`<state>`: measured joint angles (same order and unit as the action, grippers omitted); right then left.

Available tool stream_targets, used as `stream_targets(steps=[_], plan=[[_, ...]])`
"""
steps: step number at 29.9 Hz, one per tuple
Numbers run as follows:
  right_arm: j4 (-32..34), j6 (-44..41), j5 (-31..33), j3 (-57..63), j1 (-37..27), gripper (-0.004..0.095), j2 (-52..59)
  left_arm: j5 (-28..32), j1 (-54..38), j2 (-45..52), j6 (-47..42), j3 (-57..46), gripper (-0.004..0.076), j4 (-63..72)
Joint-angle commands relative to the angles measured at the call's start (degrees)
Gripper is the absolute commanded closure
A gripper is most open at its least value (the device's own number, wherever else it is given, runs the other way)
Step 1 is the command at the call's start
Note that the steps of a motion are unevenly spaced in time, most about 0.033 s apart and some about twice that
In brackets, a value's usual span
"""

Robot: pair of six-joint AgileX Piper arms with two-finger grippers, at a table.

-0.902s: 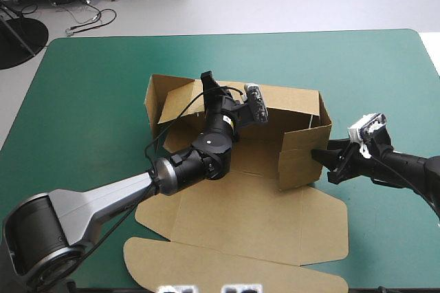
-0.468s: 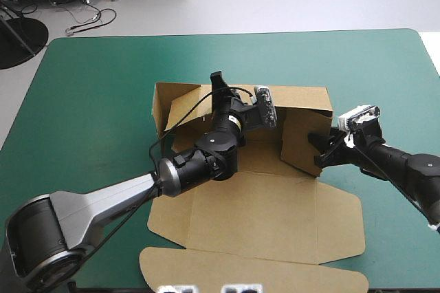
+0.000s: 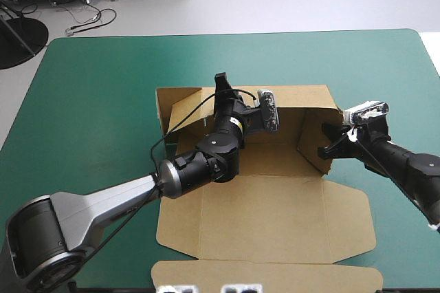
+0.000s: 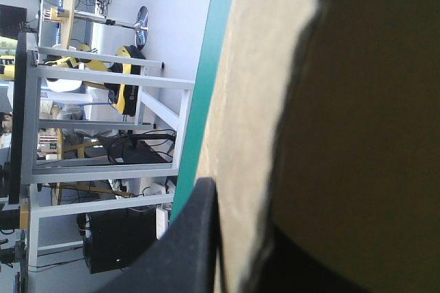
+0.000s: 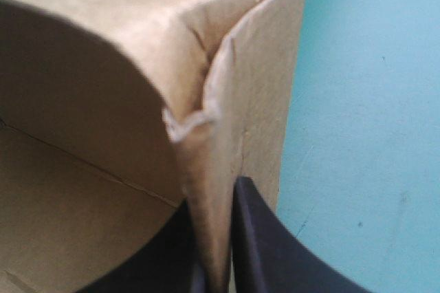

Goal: Fold the box

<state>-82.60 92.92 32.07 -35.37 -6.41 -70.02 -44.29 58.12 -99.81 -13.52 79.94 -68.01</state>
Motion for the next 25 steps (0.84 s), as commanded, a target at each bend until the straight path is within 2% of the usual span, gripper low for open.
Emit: stream_targets(steps=[1,3,7,9,15,25], plan=[[-1.59,-0.70,2.56,-1.55,0.14,0.0909,1.26,4.09,0.97,1.43,-0.19,1.12,0.0657,0.21],[-0.09,-1.39,2.66,-1.55,0.14,0.0909,1.26,3.61,0.97,0.98,-0.19,1.12,0.0572,-1.75],[4.13,-4.48,2.56,-1.55,0.14,0.0909,1.26,3.13,0.97,0.09,-0.31,0.99,0.0321,-5.56],[5.71,-5.86,2.35,-1.55,0.14,0.0909,1.26,3.13,1.09,0.00,-1.14,0.99,0.0260,-5.56],[6.76,-6.27,2.26,-1.55,0.14,0.0909,1.26,-3.35,5.30,0.00,-1.14,1.09,0.0286,-9.95],[7.00,-7.30,2.26,-1.55,0.14,0.0909,1.26,-11.66,17.43,3.24,-2.08,1.09,0.0389,-21.45]])
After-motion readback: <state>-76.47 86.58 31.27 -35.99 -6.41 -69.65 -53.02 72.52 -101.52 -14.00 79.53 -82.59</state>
